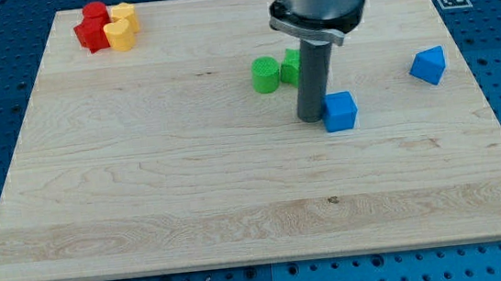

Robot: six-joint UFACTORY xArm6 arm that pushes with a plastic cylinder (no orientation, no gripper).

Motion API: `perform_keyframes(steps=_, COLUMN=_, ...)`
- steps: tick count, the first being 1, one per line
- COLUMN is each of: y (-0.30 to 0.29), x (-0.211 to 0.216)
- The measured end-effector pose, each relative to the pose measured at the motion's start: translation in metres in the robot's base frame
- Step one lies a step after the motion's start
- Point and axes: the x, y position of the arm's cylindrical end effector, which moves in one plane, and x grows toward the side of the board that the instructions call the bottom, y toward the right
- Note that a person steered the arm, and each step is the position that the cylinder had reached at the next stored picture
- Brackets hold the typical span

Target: Move the blue cube below the blue triangle

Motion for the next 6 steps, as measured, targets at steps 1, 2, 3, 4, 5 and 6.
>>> perform_keyframes(steps=1, y=0.029, x=0.012)
perform_keyframes(steps=2, y=0.040, x=0.036)
perform_keyframes(steps=3, y=0.083, x=0.025)
perform_keyframes(steps=4, y=0.094, x=0.023)
perform_keyframes(steps=5, y=0.068, x=0.020)
perform_keyframes(steps=6, y=0.051, x=-0.003)
